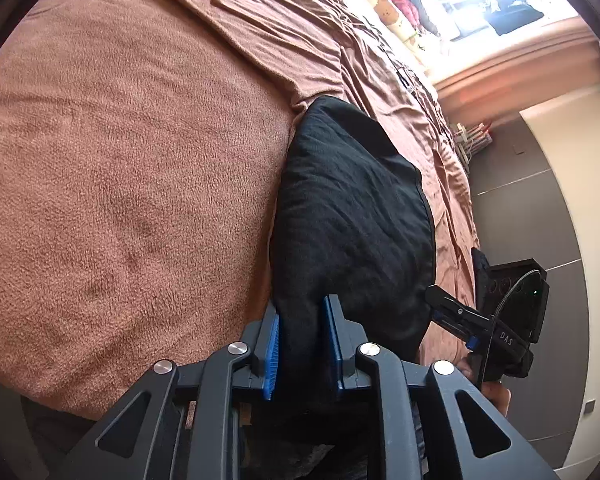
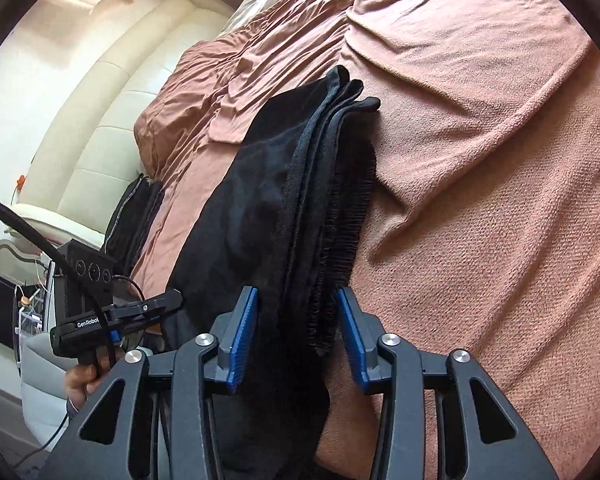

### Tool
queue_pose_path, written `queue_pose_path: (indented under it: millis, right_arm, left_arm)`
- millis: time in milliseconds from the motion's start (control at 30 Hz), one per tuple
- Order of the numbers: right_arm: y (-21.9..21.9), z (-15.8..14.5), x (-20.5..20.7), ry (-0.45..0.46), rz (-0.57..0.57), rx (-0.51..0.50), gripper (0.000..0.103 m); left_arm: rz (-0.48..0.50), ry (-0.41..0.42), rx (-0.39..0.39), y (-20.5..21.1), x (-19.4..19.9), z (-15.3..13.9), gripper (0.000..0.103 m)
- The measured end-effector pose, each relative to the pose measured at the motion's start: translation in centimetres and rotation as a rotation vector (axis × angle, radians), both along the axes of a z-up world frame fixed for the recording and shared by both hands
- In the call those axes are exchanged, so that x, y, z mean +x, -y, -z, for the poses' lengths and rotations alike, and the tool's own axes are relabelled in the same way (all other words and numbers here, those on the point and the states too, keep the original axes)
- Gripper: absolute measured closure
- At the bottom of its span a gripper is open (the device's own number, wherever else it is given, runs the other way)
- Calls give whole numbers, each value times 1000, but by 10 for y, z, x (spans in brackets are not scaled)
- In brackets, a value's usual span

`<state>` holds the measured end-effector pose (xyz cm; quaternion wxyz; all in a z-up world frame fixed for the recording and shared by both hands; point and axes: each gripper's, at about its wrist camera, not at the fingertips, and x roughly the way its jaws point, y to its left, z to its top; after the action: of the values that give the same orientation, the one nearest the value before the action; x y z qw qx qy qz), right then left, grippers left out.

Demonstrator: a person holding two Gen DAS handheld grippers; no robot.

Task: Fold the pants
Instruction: 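Grasp the folded pants edge with the left tool while the right tool presses the stack, then grasp the black pants stack with the right tool beside the left tool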

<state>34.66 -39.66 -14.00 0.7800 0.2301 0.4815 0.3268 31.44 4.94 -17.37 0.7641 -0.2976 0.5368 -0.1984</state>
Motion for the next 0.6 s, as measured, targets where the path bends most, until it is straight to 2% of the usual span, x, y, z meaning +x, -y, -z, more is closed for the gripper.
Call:
queue_pose_path:
  millis: [33, 67, 200, 333, 600]
  right_arm:
    - [3, 2, 2, -4, 13, 8, 41]
    - [7, 4, 5, -9, 24, 21, 38]
    - [6, 14, 17, -48, 26, 80, 37]
    - [4, 23, 29, -77, 9, 104, 37]
    - [4, 26, 53, -117, 7, 117, 37]
  left_arm:
    - [-6, 4, 2, -1, 1, 0, 70]
    - [-17, 6, 2, -2, 3, -1, 64]
    - [-42, 10, -4, -7, 10, 0, 55]
    - [-50, 7, -3, -11, 17, 5, 55]
    - [-36, 2, -61, -8, 37, 16, 55]
